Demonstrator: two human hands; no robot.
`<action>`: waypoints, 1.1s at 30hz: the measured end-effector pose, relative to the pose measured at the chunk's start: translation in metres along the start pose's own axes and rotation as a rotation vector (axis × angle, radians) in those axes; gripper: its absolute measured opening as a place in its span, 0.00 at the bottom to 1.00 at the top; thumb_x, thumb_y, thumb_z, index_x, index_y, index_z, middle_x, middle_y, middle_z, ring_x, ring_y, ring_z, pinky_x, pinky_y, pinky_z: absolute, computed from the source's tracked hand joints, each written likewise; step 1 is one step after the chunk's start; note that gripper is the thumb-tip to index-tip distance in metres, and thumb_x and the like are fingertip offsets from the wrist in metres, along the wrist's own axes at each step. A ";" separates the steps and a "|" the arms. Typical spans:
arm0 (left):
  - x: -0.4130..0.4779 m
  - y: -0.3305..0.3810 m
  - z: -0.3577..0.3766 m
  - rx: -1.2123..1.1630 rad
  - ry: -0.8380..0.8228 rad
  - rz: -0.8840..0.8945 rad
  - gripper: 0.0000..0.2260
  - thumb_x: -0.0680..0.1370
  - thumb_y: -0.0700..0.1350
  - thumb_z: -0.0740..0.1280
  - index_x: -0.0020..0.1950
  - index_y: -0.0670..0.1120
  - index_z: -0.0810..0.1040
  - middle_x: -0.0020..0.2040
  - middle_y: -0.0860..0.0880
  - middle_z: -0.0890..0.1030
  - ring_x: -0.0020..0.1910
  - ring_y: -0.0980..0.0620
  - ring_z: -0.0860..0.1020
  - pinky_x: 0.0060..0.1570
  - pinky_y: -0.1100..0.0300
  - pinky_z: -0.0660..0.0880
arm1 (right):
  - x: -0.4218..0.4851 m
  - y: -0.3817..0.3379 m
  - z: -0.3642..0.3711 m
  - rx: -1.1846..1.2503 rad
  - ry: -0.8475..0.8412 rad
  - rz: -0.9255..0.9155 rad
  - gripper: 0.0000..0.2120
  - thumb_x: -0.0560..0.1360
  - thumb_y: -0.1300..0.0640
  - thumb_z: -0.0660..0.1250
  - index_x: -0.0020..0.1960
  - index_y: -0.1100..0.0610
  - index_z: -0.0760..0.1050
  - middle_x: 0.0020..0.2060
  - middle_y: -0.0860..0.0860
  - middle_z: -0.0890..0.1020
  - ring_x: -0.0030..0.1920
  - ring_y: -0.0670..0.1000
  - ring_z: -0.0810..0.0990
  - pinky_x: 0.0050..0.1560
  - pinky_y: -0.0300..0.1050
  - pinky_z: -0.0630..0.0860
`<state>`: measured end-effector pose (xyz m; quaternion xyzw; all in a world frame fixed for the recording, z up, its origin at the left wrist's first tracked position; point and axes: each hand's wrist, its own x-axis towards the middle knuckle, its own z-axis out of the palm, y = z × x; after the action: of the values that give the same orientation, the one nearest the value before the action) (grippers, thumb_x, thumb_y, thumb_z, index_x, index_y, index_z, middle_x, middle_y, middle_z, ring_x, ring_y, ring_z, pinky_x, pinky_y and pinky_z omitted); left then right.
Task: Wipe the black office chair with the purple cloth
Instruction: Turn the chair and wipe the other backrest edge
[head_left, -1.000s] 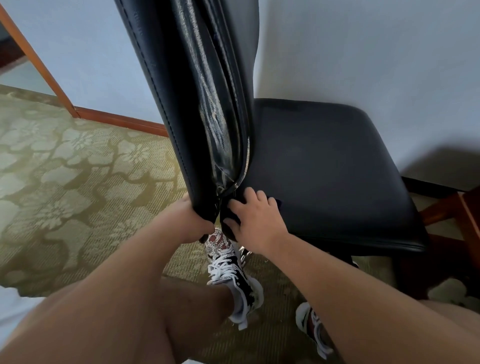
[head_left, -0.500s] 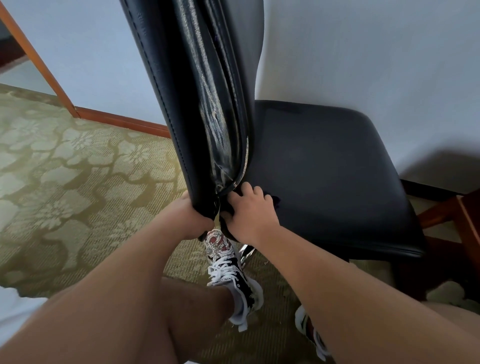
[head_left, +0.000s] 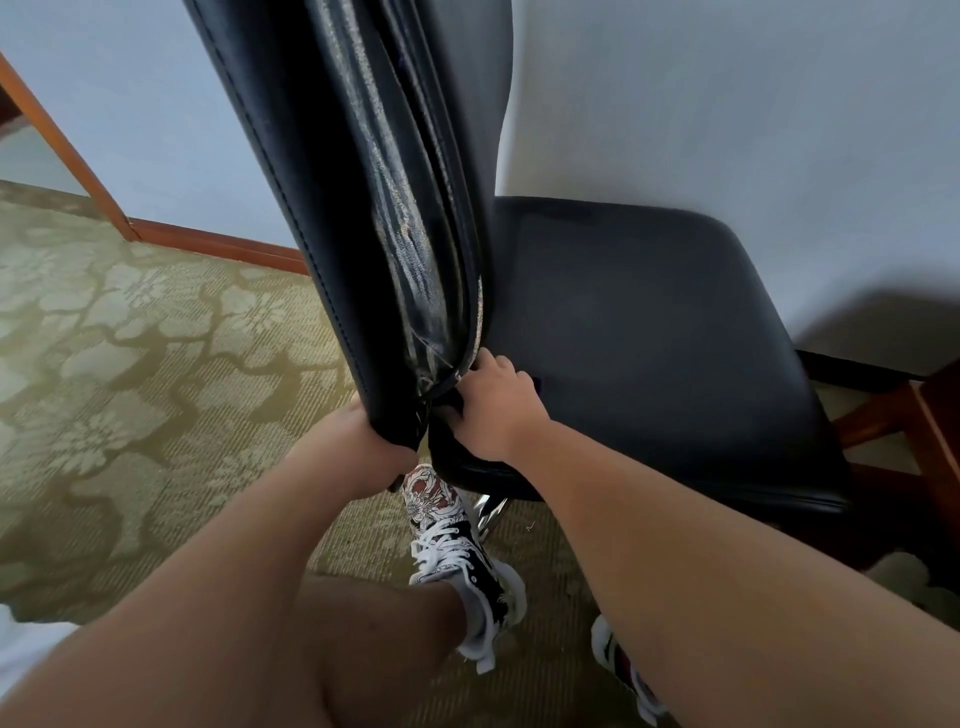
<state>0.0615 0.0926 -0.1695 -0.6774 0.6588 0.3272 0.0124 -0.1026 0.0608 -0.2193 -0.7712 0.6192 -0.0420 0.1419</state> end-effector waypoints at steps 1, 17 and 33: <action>0.000 0.000 0.000 -0.010 -0.003 -0.010 0.04 0.73 0.40 0.67 0.38 0.45 0.76 0.37 0.49 0.76 0.30 0.52 0.74 0.27 0.61 0.71 | 0.005 -0.002 0.000 0.002 0.001 0.030 0.20 0.78 0.45 0.62 0.68 0.48 0.71 0.59 0.54 0.71 0.59 0.61 0.70 0.58 0.57 0.69; 0.005 -0.002 -0.003 -0.074 0.029 -0.076 0.03 0.72 0.42 0.69 0.39 0.44 0.78 0.37 0.46 0.78 0.32 0.48 0.75 0.30 0.59 0.72 | -0.011 -0.016 -0.020 0.041 -0.172 0.053 0.29 0.75 0.40 0.63 0.73 0.50 0.67 0.63 0.53 0.70 0.66 0.59 0.66 0.61 0.61 0.70; 0.013 -0.013 -0.001 -0.091 0.050 -0.063 0.04 0.70 0.42 0.69 0.36 0.45 0.78 0.36 0.46 0.80 0.36 0.44 0.80 0.38 0.51 0.80 | 0.046 0.007 -0.013 0.058 -0.091 0.020 0.25 0.78 0.48 0.62 0.73 0.51 0.66 0.65 0.54 0.68 0.64 0.60 0.69 0.58 0.57 0.73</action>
<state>0.0720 0.0825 -0.1799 -0.7055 0.6218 0.3392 -0.0244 -0.1023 0.0125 -0.2138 -0.7617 0.6182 -0.0232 0.1926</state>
